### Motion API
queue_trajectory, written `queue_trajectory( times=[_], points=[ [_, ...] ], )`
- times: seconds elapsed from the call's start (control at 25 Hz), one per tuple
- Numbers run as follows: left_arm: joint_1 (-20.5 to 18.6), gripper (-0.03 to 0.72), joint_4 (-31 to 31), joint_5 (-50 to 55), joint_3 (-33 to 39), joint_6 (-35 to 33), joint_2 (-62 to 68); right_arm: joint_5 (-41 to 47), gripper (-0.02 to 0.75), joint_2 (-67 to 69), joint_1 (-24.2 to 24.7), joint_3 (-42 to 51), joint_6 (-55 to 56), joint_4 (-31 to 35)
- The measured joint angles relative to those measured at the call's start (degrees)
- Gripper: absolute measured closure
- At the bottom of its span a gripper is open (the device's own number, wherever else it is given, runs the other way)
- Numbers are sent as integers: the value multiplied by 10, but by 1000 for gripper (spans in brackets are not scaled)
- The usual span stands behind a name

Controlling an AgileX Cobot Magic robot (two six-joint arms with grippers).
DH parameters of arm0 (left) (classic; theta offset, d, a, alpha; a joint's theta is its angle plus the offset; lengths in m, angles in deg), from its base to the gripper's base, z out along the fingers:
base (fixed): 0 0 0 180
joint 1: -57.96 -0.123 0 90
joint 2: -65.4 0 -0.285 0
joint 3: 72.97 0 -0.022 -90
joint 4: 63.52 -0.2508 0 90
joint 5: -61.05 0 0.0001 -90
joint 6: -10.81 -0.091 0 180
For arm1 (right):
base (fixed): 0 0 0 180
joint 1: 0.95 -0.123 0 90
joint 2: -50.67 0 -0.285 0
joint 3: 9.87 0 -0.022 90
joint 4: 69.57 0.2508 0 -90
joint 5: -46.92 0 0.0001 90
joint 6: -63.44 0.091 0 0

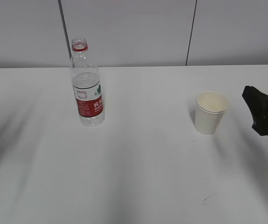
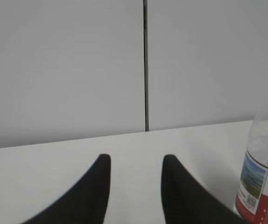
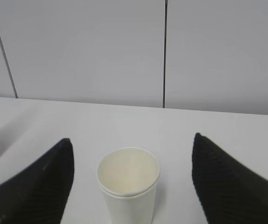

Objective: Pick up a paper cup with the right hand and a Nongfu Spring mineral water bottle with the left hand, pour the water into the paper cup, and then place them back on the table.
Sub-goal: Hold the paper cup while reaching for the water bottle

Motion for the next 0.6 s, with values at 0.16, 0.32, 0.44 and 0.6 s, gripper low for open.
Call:
queue_trajectory(
  times=[0.16, 0.32, 0.44, 0.6],
  points=[
    [0, 449, -24, -1, 0, 0, 18, -86, 150, 88, 0, 0, 3, -5],
    [0, 449, -31, -6, 0, 0, 21, -103, 150, 165, 0, -1, 4, -5],
    [0, 449, -32, -7, 0, 0, 21, -103, 150, 207, 0, -2, 4, -5],
    [0, 449, -32, -7, 0, 0, 21, -104, 150, 228, 0, -5, 4, -9]
  ],
)
